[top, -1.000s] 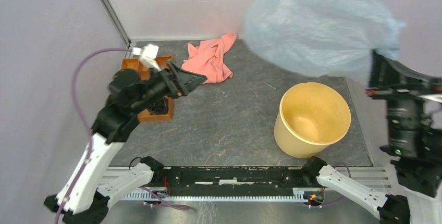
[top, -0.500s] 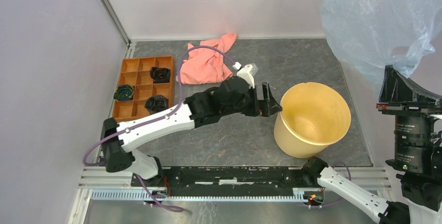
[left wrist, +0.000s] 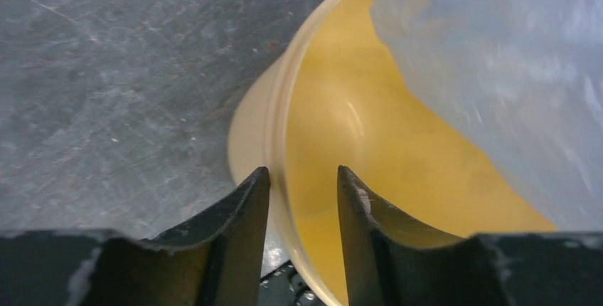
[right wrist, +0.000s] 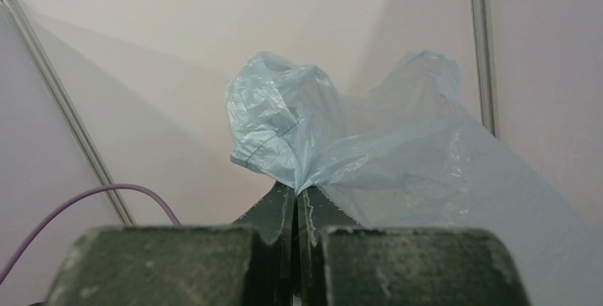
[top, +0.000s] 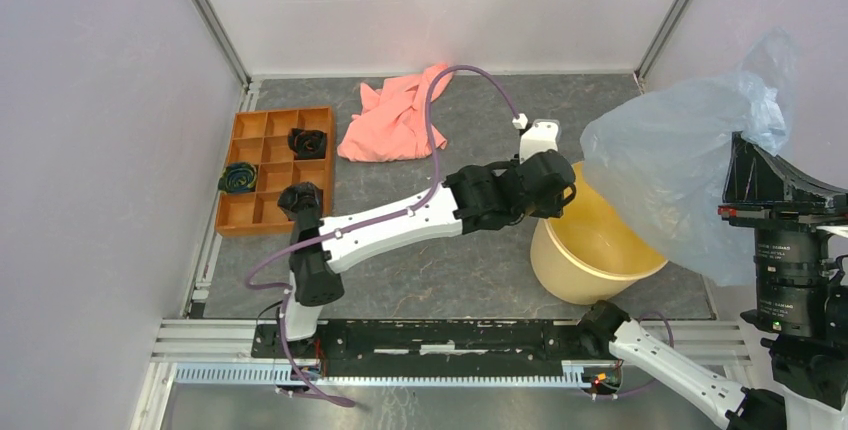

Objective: Put the trash bags into the trash bin

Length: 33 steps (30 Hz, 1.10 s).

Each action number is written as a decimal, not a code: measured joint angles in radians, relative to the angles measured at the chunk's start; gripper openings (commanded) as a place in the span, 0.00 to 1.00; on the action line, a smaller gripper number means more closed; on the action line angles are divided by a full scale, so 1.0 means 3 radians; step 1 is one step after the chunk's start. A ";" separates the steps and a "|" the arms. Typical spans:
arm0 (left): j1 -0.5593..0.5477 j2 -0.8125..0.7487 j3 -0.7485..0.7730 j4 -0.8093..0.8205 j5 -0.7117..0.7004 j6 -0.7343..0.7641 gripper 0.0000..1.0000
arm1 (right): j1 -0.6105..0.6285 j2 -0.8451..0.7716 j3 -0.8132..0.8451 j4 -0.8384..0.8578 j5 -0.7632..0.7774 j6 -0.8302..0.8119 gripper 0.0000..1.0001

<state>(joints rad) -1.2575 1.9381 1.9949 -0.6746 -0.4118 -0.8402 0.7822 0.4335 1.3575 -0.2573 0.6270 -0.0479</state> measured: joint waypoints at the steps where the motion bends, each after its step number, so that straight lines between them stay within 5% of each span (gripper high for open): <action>1: -0.0022 0.0061 0.0092 -0.0111 -0.0083 0.0028 0.44 | 0.0000 0.0000 0.0000 -0.0006 0.0000 -0.0008 0.01; 5: -0.0065 0.0248 0.0356 -0.0483 -0.0346 0.0097 0.43 | 0.0000 0.0000 0.0000 -0.0015 -0.0009 -0.0010 0.01; 15: -0.0070 0.0266 0.0369 -0.0765 -0.0612 0.0262 0.03 | 0.0000 0.0014 0.0019 -0.0023 -0.0009 -0.0010 0.01; 21: -0.0070 0.0159 0.0290 -0.1158 -0.0991 0.0298 0.02 | 0.0000 0.0168 0.0163 0.0173 -0.0306 0.0018 0.01; 33: 0.0042 -0.1722 -0.1626 -0.1503 -0.1414 0.0008 0.02 | 0.0000 0.0849 -0.0055 0.0670 -0.1659 0.0253 0.01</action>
<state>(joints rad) -1.2449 1.4216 1.5070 -1.1255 -0.8360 -0.8379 0.7822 0.6884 1.3411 -0.0563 0.1291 0.0280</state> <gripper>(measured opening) 0.050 0.014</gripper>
